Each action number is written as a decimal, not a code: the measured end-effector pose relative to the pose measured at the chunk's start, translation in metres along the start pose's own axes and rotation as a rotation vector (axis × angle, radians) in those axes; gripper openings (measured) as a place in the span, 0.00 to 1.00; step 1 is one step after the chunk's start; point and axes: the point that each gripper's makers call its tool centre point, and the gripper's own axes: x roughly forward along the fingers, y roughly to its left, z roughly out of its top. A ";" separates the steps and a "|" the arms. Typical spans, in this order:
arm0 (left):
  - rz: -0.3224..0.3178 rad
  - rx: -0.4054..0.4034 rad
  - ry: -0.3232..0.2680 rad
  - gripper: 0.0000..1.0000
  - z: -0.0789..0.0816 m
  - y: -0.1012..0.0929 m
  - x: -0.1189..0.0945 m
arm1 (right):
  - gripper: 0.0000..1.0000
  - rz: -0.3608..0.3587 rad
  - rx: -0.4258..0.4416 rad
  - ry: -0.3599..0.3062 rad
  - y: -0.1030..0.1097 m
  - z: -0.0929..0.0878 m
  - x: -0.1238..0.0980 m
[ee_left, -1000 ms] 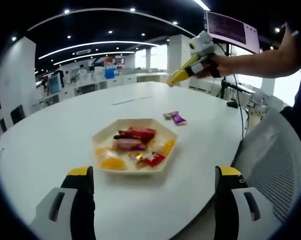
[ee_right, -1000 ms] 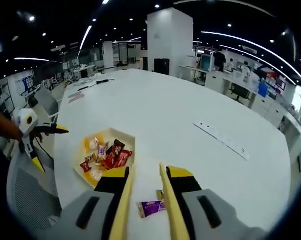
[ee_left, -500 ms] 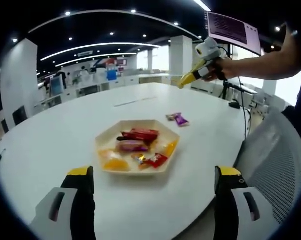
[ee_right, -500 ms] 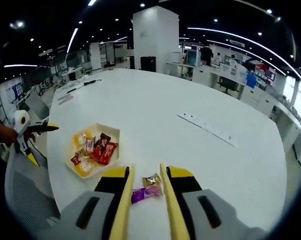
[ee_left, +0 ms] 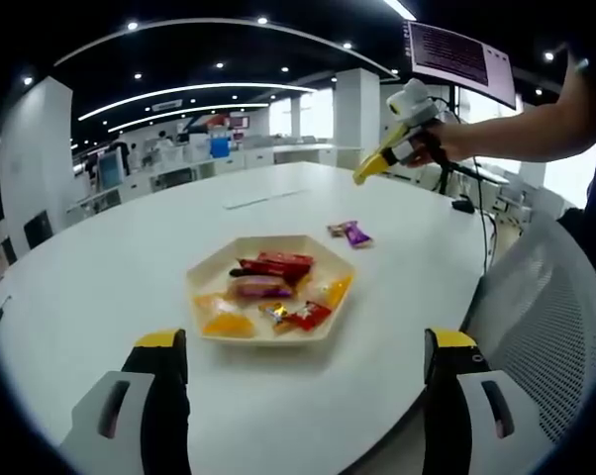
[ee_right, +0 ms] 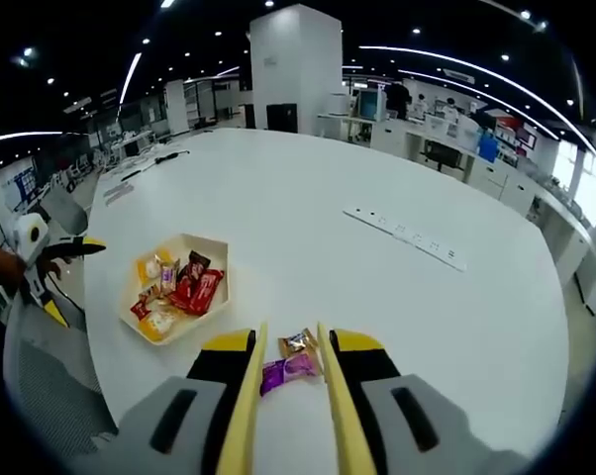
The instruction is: Place the target food into the container with the food tongs after gripping and lifting it, then release it inside without dropping or visibly crushing the food.
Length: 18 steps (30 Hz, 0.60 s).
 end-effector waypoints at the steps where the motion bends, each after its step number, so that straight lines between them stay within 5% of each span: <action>1: 0.001 0.000 0.000 0.95 0.000 0.000 0.000 | 0.28 0.001 -0.001 0.001 0.000 0.000 0.001; 8: 0.006 0.000 -0.003 0.95 0.000 0.001 0.000 | 0.29 0.006 -0.001 0.027 0.012 -0.008 0.013; 11: 0.006 -0.001 -0.002 0.94 0.000 0.002 -0.001 | 0.29 -0.044 -0.033 0.064 0.010 -0.019 0.019; 18: 0.007 -0.004 -0.002 0.94 0.000 0.002 -0.001 | 0.28 -0.079 0.042 0.120 0.011 -0.042 0.027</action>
